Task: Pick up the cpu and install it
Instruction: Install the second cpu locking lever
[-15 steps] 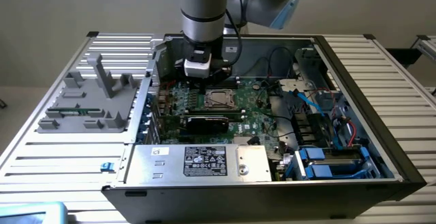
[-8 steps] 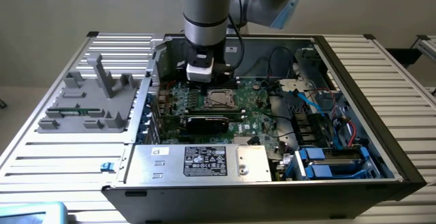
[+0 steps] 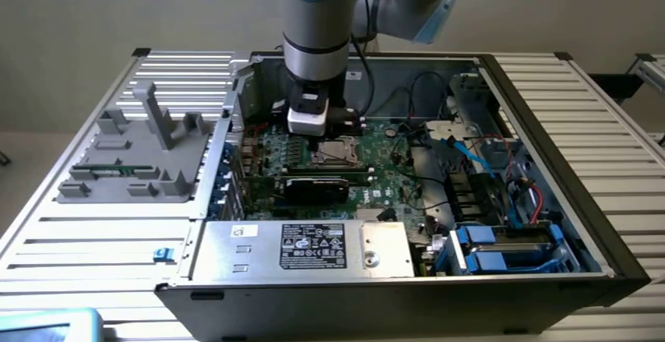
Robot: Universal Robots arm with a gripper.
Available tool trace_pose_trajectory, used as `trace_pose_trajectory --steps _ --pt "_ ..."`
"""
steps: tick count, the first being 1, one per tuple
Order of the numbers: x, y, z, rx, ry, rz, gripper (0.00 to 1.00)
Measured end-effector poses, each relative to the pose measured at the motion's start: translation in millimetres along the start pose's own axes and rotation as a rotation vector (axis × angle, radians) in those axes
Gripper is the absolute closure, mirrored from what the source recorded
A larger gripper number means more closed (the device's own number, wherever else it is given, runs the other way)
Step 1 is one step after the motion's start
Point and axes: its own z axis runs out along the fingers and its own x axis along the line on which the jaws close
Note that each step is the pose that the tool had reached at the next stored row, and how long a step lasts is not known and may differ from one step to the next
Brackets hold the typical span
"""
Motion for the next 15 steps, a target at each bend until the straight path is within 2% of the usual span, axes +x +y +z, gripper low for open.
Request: trace_pose_trajectory --steps 6,12,15 --pt "0.4 1.5 5.9 0.0122 -0.0079 0.005 0.89" --pt "0.4 2.8 10.7 0.0226 -0.0204 0.009 0.89" --pt "-0.1 3.9 13.8 0.0267 -0.0228 0.009 0.89"
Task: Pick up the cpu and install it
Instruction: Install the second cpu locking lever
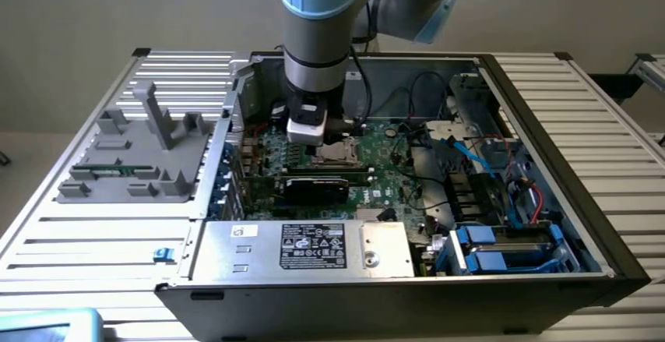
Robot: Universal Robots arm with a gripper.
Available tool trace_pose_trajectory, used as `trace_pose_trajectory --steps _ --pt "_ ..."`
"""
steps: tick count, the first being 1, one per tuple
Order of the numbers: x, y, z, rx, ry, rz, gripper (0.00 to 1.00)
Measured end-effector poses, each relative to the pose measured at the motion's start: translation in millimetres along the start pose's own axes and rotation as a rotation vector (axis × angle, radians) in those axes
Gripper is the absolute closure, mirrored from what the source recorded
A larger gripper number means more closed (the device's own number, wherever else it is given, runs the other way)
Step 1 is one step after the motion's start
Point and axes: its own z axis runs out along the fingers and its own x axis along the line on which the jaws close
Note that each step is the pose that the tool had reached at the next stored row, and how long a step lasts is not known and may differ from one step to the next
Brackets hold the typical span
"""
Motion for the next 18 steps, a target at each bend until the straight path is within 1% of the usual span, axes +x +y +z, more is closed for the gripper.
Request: trace_pose_trajectory --steps 5,8,12,18 --pt "-3.6 2.1 4.0 0.0067 -0.0029 0.0 0.89" --pt "-3.8 2.3 4.1 0.0061 -0.0065 0.001 0.89" --pt "-3.7 3.0 7.3 0.0062 -0.007 0.001 0.89" --pt "-3.7 5.1 17.1 0.0062 -0.007 0.001 0.89"
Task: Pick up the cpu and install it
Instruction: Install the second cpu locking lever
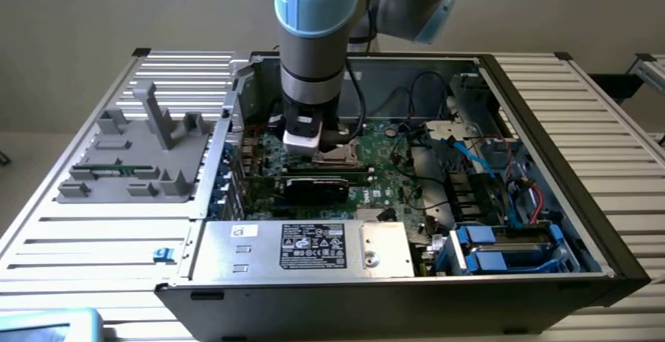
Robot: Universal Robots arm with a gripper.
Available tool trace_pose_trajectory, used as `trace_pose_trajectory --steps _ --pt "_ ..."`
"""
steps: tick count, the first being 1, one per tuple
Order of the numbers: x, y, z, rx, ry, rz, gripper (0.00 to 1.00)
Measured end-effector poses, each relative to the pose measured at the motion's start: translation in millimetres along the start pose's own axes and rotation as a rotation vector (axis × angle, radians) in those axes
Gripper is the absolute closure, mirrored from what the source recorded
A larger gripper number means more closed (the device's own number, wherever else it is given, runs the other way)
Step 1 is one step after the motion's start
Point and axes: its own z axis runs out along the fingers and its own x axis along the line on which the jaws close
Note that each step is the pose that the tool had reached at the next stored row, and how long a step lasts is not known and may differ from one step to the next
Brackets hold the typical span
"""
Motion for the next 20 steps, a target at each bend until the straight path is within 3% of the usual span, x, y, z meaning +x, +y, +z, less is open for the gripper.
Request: trace_pose_trajectory --steps 6,11,14,20 --pt "-0.1 0.9 3.9 0.0045 -0.0012 0.0 0.89" --pt "-0.3 1.2 5.4 0.0221 -0.0042 -0.001 0.89" --pt "-0.4 1.5 6.8 0.0289 -0.0054 -0.001 0.89" --pt "-0.4 2.2 9.7 0.0355 -0.0066 -0.002 0.89"
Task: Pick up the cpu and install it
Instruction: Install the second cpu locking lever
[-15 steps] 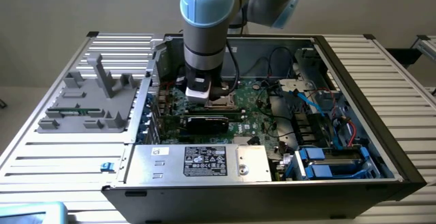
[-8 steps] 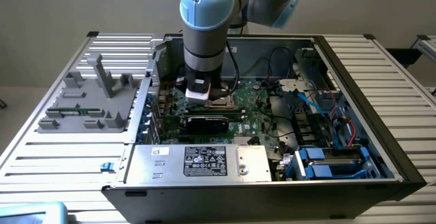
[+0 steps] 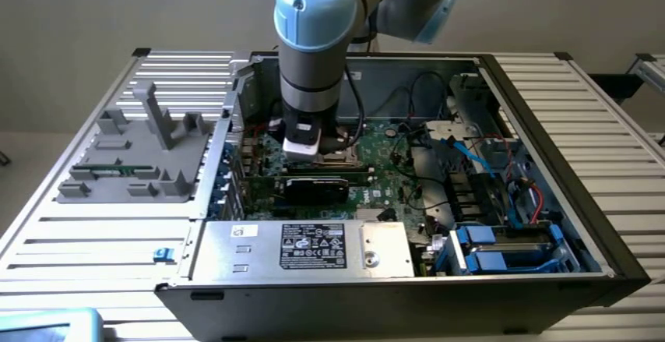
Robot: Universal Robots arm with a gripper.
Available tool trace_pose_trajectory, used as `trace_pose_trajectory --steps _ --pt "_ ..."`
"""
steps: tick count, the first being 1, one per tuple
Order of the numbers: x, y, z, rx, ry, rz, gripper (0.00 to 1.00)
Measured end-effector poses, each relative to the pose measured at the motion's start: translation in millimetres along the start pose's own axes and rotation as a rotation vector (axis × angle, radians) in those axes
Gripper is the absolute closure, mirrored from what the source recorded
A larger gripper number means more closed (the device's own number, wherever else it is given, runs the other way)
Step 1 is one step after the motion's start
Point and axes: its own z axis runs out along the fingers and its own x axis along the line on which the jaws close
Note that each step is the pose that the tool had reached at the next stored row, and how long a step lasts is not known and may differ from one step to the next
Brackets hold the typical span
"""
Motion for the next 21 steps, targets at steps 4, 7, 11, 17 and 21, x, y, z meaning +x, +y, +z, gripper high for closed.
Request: trace_pose_trajectory --steps 4,7,11,17,21 --pt "0.0 0.5 1.6 0.0037 -0.0007 0.0 0.89" --pt "0.1 0.6 2.5 0.0079 -0.0013 0.0 0.89" --pt "0.0 0.7 2.7 0.0117 -0.002 0.0 0.89" --pt "0.1 0.8 3.3 0.012 -0.0019 0.0 0.89" --pt "-2.1 0.6 1.1 0.0118 -0.0025 0.0 0.89"
